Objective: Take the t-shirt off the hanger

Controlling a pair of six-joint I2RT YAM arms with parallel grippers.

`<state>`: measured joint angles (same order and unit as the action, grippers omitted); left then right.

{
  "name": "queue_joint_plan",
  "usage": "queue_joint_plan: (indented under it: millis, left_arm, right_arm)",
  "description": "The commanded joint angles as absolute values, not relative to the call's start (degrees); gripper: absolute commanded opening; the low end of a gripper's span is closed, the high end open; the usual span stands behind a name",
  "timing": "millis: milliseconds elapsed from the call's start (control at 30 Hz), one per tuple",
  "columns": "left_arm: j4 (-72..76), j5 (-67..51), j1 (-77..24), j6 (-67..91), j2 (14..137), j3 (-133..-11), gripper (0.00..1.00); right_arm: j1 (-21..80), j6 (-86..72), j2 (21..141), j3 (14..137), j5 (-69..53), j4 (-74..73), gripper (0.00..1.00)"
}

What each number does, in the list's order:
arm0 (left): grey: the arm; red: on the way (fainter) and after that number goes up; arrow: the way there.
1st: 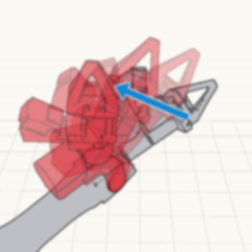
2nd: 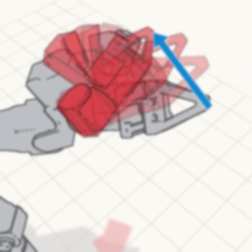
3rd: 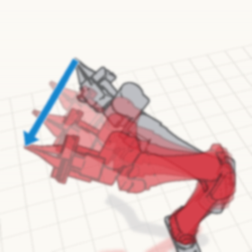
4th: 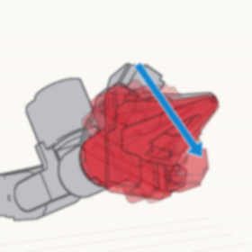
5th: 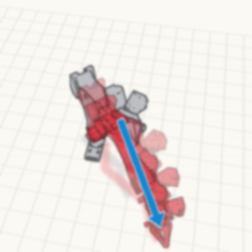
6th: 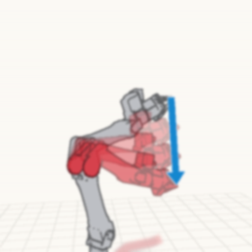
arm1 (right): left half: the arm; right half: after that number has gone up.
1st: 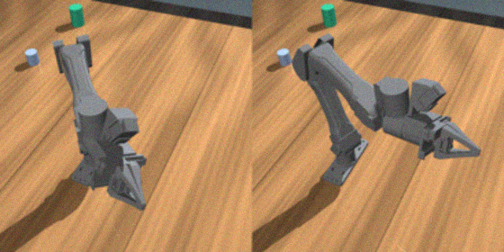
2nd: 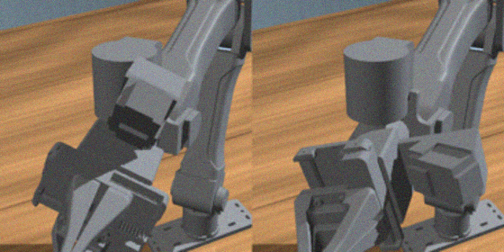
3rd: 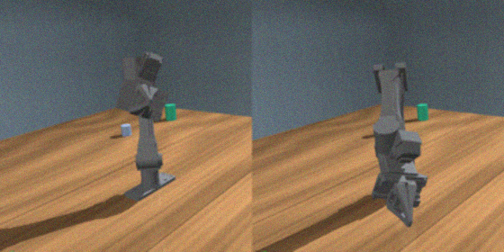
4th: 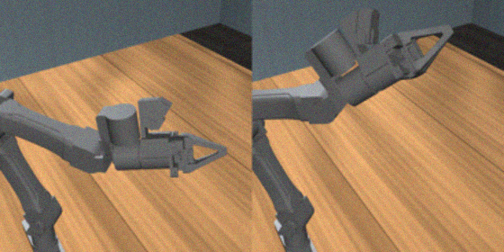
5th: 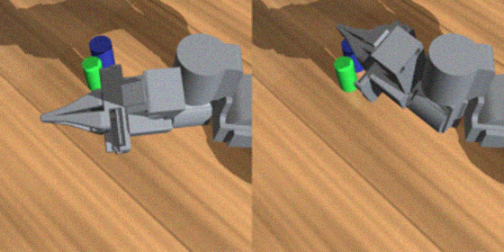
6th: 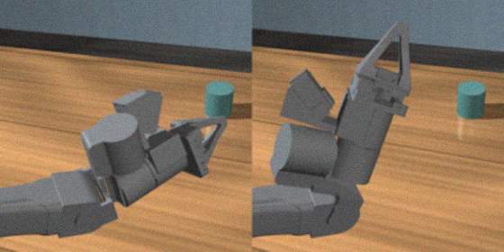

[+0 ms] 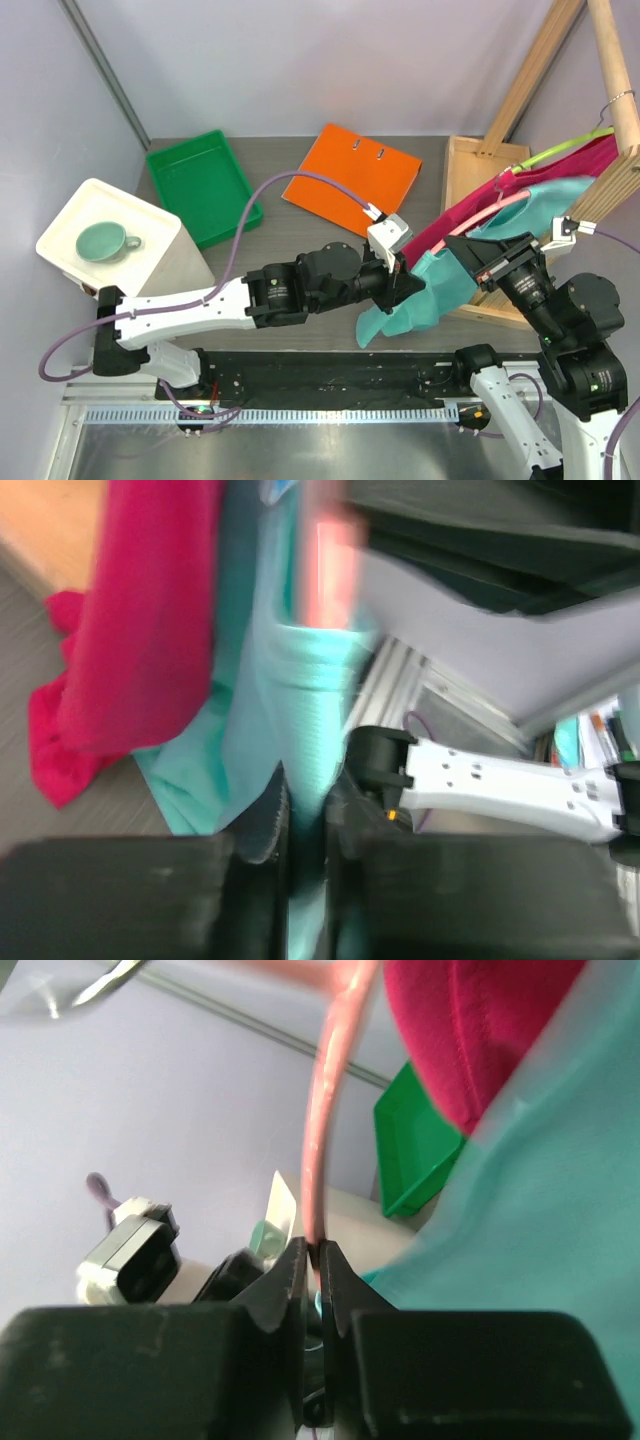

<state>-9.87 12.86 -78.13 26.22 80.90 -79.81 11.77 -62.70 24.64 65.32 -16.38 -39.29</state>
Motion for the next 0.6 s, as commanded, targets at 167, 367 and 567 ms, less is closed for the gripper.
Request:
queue_joint_plan:
  millis: [167, 367, 567]
  left_arm:
    - [-17.7, 12.7, -73.7, 25.4, 72.6, -82.0, 0.00]
    - [-33.5, 17.8, -73.2, 23.8, 57.9, -82.9, 0.00]
    - [-46.7, 26.4, -73.2, 25.7, 45.6, -82.9, 0.00]
  right_arm:
    - [11.7, -56.9, 25.7, 66.9, -20.2, -39.6, 0.54]
    - [11.7, -40.6, 26.5, 66.3, -25.6, -40.2, 0.79]
    - [11.7, -24.1, 28.9, 70.4, -26.5, -36.9, 0.88]
